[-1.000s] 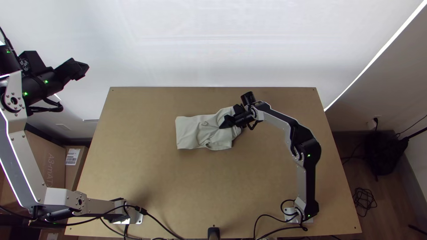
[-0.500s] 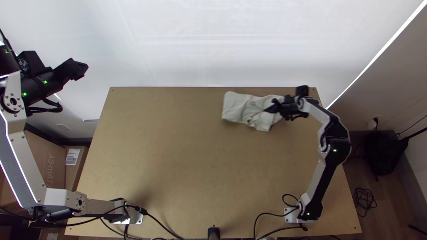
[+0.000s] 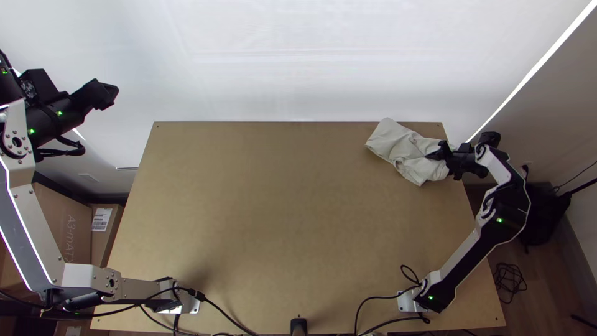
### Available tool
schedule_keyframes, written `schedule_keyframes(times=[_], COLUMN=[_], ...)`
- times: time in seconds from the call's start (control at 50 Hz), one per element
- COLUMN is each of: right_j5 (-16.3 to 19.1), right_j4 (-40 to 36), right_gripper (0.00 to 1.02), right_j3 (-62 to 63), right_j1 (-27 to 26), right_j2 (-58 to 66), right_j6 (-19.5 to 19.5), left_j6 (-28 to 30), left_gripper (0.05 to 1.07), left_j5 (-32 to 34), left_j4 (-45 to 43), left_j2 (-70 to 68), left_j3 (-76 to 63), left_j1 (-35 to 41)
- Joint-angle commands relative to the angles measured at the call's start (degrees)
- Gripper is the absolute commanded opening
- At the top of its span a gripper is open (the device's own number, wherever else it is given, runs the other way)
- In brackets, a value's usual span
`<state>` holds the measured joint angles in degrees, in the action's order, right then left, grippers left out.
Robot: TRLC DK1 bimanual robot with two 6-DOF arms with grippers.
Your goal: Fold the t-shirt
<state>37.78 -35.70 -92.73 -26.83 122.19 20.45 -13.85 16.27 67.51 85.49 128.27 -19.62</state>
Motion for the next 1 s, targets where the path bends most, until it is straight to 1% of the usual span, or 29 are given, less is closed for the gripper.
schedule_keyframes(times=[0.0,0.06,0.12,0.14,0.16,0.18,0.24,0.3,0.4,0.52,0.66,0.82,0.9,0.94,0.98], right_j5=[-1.74,-7.02,-14.31,-16.25,-17.65,-18.18,-18.8,-20.03,-20.03,-19.85,-19.41,-19.67,-20.64,-22.49,-23.54], right_j4=[-0.68,0.81,3.71,4.85,5.82,6.61,9.25,10.04,9.6,6.52,5.38,5.12,5.12,5.12,4.94], right_gripper=[0.98,0.98,0.98,0.98,0.98,0.98,0.98,0.98,0.98,0.98,0.98,0.98,0.98,0.98,0.98], right_j3=[0.36,0.53,0.71,0.79,0.79,0.71,0.09,-1.31,-3.34,-5.18,-5.97,-6.06,-5.89,-5.62,-5.62], right_j1=[-0.33,-0.59,-0.77,-0.77,-0.86,-0.94,-1.03,-0.42,1.43,4.24,6.7,7.49,6.97,6.7,6.44], right_j2=[-7.67,-11.19,-14.09,-15.14,-16.02,-16.9,-18.74,-20.06,-20.33,-15.93,-9.25,-3.71,-2.04,-1.78,-1.78], right_j6=[-2.25,-2.43,-3.4,-3.75,-4.19,-4.45,-4.36,-4.36,-3.48,-2.87,-2.08,-2.25,-2.96,-3.75,-4.45], left_j6=[0.49,0.49,0.49,0.49,0.49,0.49,0.49,0.49,0.66,0.66,0.49,-0.39,-0.39,-0.3,-0.13], left_gripper=[1.03,1.03,1.03,1.03,1.03,1.03,1.03,1.03,1.03,1.03,1.03,1.03,1.03,1.03,1.03], left_j5=[0.51,0.51,0.6,0.6,0.6,0.6,0.69,0.78,0.69,0.69,0.6,0.43,0.43,0.43,0.43], left_j4=[-0.97,-1.06,-1.06,-1.06,-1.06,-1.06,-1.06,-1.06,-1.15,-1.59,-2.91,-5.81,-7.12,-7.74,-7.83], left_j2=[0.02,0.02,0.02,0.02,-0.06,-0.06,-0.24,-0.33,-0.59,-0.94,-1.56,-2.26,-2.88,-3.05,-3.4], left_j3=[-0.56,-0.65,-0.74,-0.83,-0.83,-0.91,-0.83,-0.91,-0.91,-0.83,-0.83,-1.18,-1.35,-1.44,-1.53], left_j1=[0.37,0.54,0.54,0.54,0.54,0.46,0.46,0.37,0.1,-0.86,-3.67,-8.6,-10.09,-11.67,-12.29])
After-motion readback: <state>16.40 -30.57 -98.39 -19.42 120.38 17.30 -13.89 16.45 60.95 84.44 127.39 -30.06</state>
